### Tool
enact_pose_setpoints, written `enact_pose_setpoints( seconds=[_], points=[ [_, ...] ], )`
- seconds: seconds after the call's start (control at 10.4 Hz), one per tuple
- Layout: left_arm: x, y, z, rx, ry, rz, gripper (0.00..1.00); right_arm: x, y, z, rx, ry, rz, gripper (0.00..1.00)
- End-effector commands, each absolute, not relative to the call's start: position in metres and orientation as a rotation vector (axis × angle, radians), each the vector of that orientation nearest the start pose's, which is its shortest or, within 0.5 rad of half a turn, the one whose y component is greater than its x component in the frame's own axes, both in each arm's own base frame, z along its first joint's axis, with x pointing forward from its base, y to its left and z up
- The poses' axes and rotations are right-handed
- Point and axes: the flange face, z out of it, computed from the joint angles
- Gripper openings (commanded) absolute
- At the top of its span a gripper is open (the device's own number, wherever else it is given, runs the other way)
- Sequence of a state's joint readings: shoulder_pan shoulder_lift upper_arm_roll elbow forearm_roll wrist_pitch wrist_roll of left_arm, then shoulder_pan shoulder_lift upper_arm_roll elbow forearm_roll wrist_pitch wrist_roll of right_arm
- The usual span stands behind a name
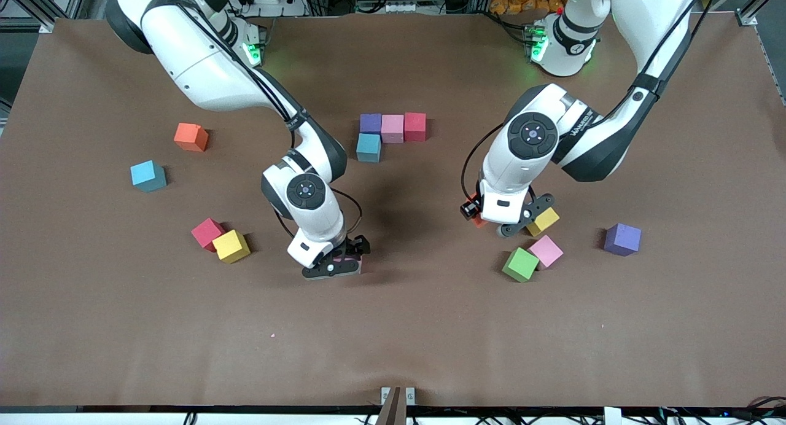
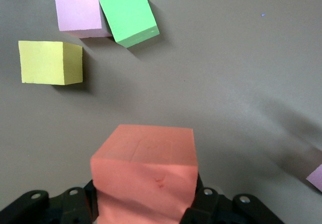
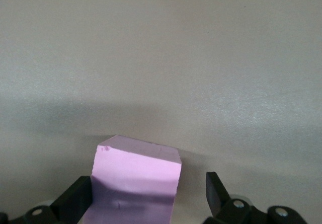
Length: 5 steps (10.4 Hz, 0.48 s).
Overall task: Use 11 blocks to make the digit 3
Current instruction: 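Close the right gripper on the pink cube and lift it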
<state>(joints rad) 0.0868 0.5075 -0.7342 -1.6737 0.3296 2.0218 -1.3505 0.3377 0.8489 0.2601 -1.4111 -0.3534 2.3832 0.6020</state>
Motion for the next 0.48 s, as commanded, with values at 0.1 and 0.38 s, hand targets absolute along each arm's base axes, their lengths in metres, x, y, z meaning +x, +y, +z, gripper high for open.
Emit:
enact_pose_setpoints(
  seconds=[0.1,0.38],
  points=[
    [0.568,-0.337,0.373,-2.98,-0.963,0.056,0.02,0.649,0.385,0.22,-3.077,-0.162,-0.267,1.0],
    [0.567,-0.336,0.371,-2.977,-0.962,0.057,0.02,0.653,0.386,0.227,-3.048,-0.11,-0.241,1.0]
  ],
)
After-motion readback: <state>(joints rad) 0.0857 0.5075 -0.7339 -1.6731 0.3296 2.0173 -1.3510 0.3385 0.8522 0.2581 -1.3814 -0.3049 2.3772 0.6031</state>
